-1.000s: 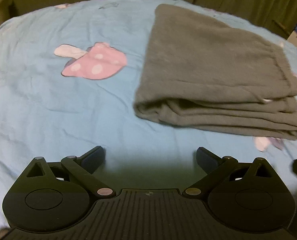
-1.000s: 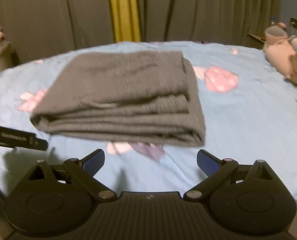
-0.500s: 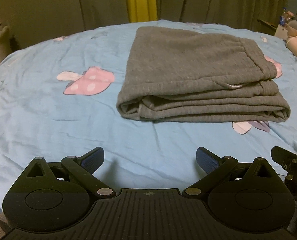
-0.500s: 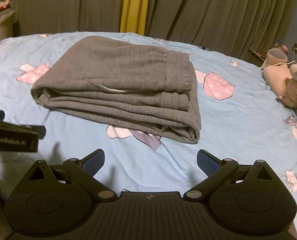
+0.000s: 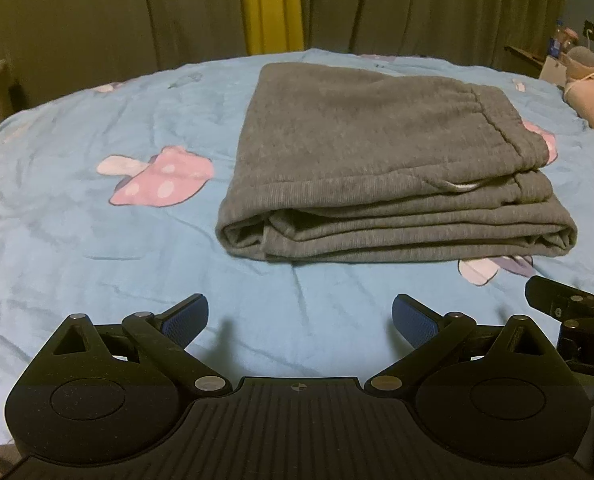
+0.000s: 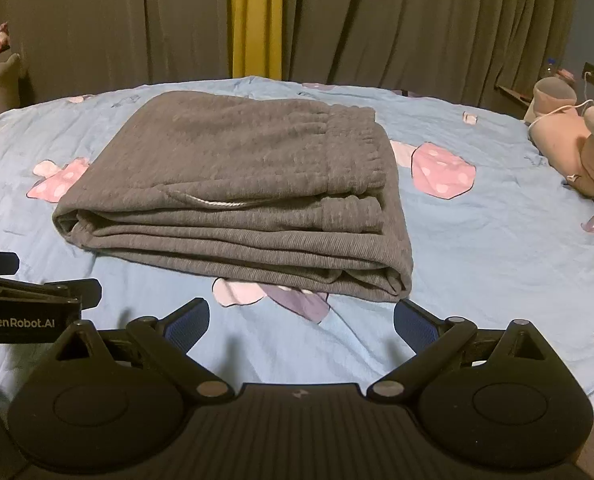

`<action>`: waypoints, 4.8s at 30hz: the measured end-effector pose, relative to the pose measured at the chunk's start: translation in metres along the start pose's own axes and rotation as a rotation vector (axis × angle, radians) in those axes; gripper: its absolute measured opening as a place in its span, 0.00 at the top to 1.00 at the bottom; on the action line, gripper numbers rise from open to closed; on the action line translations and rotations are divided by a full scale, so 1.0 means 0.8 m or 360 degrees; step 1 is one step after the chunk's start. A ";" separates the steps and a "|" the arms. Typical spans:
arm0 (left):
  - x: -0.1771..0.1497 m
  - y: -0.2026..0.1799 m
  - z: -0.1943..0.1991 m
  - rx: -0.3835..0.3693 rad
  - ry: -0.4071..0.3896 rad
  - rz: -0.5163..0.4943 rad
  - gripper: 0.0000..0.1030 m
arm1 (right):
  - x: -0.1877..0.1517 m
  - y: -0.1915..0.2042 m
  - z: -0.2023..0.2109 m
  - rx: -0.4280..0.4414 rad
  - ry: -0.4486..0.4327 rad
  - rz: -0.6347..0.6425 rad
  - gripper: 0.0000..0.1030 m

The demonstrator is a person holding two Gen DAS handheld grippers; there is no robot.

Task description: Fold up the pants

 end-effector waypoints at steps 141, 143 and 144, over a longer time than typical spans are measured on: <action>-0.002 0.000 0.002 -0.0058 0.0029 0.0073 0.01 | -0.001 -0.002 0.004 -0.0011 0.0001 -0.0027 0.04; -0.002 -0.001 0.003 -0.0057 0.0029 0.0072 0.01 | 0.000 -0.003 0.003 -0.0011 0.0002 -0.0027 0.04; -0.002 -0.002 0.003 -0.0058 0.0029 0.0072 0.01 | 0.000 -0.003 0.004 -0.0011 0.0001 -0.0026 0.04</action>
Point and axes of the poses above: each gripper's, at about its wrist camera, not at the fingertips, and z roughly against the way its jaws point, y to its left, x to its top, the point moved 4 cm from there along -z, roughly the way its jaws point, and after that the axes turned 7 degrees about -y, right-handed, at the moved point
